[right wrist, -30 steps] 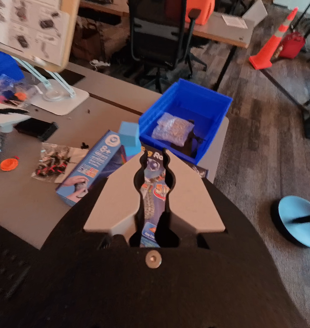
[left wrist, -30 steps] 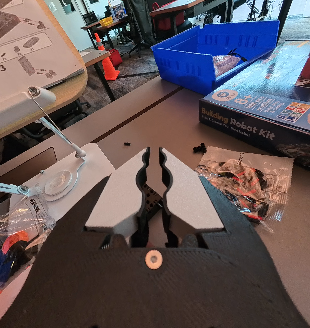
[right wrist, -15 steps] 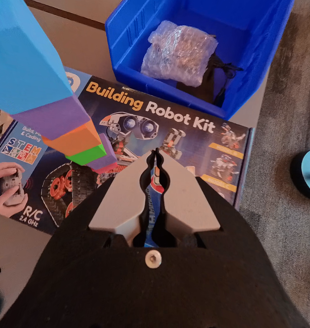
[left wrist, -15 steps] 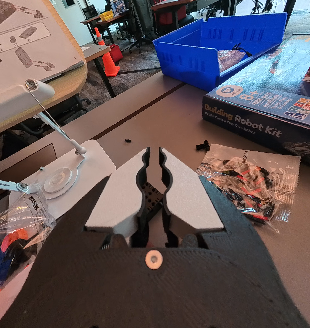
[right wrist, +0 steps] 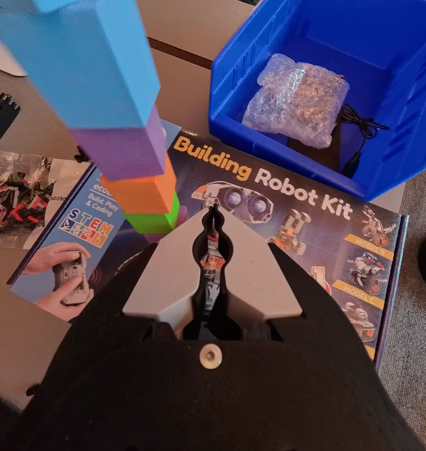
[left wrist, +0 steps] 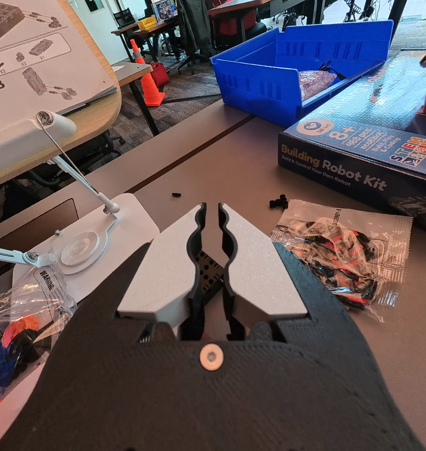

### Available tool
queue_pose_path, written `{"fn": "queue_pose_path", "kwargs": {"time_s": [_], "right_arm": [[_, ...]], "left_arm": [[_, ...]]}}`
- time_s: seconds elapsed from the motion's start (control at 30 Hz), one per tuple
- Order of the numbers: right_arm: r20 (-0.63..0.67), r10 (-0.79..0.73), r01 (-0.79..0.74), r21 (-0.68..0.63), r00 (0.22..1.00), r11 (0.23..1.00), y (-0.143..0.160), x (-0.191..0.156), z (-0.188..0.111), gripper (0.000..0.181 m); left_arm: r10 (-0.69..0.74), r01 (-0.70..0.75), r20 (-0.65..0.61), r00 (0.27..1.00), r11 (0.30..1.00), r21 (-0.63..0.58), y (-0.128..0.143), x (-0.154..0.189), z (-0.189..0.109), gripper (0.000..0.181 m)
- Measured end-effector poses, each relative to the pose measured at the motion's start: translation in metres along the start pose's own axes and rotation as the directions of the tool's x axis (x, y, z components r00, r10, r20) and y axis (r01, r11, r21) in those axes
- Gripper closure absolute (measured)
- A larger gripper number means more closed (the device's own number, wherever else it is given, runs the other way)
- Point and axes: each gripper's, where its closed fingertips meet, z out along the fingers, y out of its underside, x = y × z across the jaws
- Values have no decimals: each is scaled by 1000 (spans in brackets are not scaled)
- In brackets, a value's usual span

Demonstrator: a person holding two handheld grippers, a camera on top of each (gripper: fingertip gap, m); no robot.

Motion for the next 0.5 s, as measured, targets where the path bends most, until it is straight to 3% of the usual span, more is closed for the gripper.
{"fn": "queue_pose_path", "kwargs": {"time_s": [0.5], "right_arm": [[-18, -58, 60, 106, 998, 993, -23, -21, -26, 180]], "left_arm": [[-15, 15, 16, 1000, 1000, 7, -1, -7, -2, 173]]}}
